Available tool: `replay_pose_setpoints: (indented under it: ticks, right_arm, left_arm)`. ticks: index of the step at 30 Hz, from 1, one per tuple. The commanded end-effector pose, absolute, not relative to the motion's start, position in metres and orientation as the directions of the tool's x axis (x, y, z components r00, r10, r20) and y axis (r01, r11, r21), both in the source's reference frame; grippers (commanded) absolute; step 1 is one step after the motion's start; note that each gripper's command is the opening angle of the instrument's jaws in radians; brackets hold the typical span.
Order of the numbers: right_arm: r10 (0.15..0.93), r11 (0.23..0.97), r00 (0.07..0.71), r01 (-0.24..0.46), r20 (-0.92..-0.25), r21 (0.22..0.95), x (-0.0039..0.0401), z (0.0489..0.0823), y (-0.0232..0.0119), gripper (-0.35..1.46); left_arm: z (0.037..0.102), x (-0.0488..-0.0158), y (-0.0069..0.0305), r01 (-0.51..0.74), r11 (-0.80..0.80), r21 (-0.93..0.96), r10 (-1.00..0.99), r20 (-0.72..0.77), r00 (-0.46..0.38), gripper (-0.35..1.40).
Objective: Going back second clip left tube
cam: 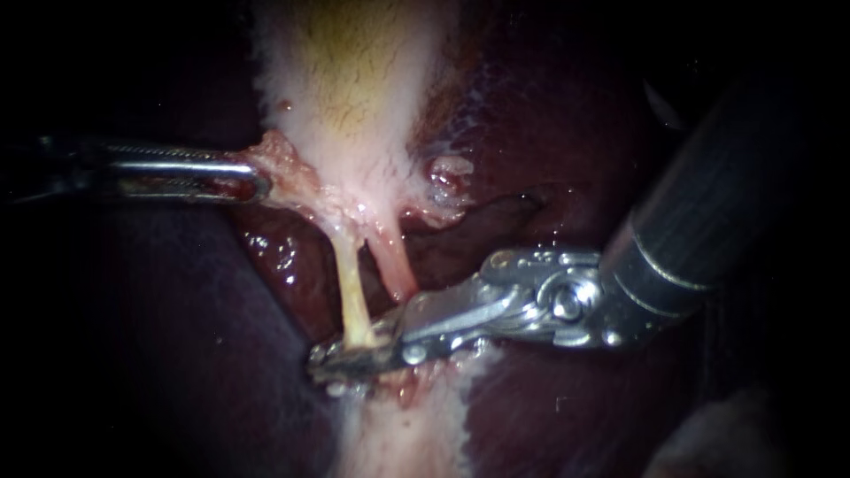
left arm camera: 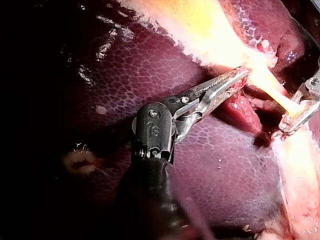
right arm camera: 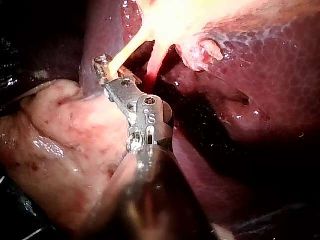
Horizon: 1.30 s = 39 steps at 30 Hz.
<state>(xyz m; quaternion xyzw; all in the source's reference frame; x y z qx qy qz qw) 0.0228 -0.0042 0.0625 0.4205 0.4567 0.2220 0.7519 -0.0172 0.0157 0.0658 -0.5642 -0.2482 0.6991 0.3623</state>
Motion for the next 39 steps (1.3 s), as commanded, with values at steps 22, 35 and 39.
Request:
replay_pose_setpoints:
  ticks: [22, 35, 39]
  right_arm:
    - [0.748, 0.581, 0.346, 0.069, -0.566, 0.811, 0.0244, 0.0639, -0.0038, 0.47]
    - [0.643, 0.739, 0.34, -0.04, -0.686, 0.673, 0.0225, 0.0682, -0.0025, 0.5]
    - [0.595, 0.776, 0.344, -0.009, -0.727, 0.631, 0.0209, 0.0679, -0.0025, 0.5]
  left_arm:
    - [0.0658, -0.0171, 0.0157, -0.226, -0.614, -0.756, 0.787, -0.609, -0.101, -0.35]
    - [0.0658, -0.0171, 0.0157, -0.227, -0.614, -0.756, 0.786, -0.609, -0.101, -0.35]
    - [0.0657, -0.017, 0.0156, -0.226, -0.615, -0.756, 0.786, -0.609, -0.101, -0.35]
